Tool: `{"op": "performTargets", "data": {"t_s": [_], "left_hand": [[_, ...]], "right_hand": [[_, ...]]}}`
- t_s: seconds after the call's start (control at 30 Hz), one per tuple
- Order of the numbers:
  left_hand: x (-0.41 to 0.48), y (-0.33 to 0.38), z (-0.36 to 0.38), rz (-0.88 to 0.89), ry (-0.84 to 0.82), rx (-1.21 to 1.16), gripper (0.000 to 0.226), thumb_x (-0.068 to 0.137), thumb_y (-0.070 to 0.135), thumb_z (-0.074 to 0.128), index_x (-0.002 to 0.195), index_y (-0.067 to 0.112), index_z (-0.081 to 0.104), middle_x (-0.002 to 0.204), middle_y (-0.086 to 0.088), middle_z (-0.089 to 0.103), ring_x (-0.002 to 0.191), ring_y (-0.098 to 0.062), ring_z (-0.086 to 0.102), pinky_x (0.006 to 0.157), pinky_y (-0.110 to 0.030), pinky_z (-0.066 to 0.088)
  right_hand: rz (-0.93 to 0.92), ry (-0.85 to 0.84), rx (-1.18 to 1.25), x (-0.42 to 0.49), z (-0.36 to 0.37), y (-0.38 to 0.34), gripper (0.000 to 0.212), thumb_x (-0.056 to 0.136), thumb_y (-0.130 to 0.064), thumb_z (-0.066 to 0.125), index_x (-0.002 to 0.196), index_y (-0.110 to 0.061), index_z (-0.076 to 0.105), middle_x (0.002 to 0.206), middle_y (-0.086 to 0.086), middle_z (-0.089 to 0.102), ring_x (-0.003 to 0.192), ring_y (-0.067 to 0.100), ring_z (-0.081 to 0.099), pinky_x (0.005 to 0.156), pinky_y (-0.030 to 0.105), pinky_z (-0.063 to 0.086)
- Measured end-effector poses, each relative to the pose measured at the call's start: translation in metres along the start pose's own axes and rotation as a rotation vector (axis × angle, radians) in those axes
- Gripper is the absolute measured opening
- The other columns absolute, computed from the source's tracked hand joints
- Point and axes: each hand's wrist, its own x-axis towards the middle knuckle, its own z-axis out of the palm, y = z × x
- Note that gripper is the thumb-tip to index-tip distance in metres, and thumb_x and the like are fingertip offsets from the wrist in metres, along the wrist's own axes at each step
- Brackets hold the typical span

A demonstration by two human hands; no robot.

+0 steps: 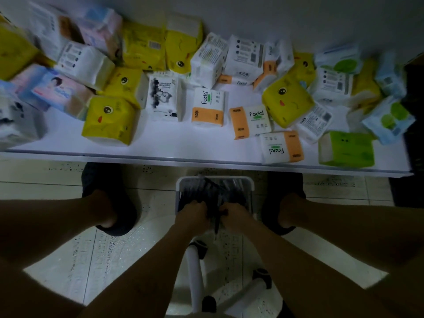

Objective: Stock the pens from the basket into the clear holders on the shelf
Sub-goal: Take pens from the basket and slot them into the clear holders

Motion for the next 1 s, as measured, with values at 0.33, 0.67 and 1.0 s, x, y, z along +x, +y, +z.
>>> {"op": "performTargets", "data": {"t_s": [0.33,0.67,1.0], "left_hand": [[-0.010,-0.001,0.003,-0.066,0.171,-0.069,0.017,0.094,0.019,0.052,0.106,0.007,0.056,0.107,-0.010,0.056,0.095,-0.025,0.053,0.072,-0.024,0.040],[-0.003,-0.007,0.008,-0.142,0.187,-0.279,0.016,0.091,0.012,0.059,0.104,0.007,0.051,0.083,0.004,0.054,0.083,-0.020,0.059,0.062,-0.015,0.039],[-0.007,-0.002,0.006,-0.277,0.100,-0.431,0.016,0.092,0.004,0.049,0.103,-0.001,0.058,0.093,-0.011,0.059,0.095,-0.026,0.058,0.078,-0.030,0.047]], "right_hand": [[0.030,-0.059,-0.072,0.016,0.017,-0.002,0.046,0.093,-0.014,0.048,0.139,-0.016,0.047,0.143,0.017,0.041,0.130,0.036,0.040,0.108,0.038,0.037],[0.098,-0.107,0.046,0.031,0.024,-0.003,0.033,0.098,-0.016,0.044,0.124,-0.001,0.057,0.129,0.020,0.053,0.120,0.035,0.049,0.105,0.036,0.041],[0.146,0.023,0.285,0.033,0.017,-0.005,0.030,0.087,-0.001,0.053,0.062,-0.011,0.042,0.068,0.007,0.044,0.073,0.023,0.050,0.070,0.030,0.049]]}}
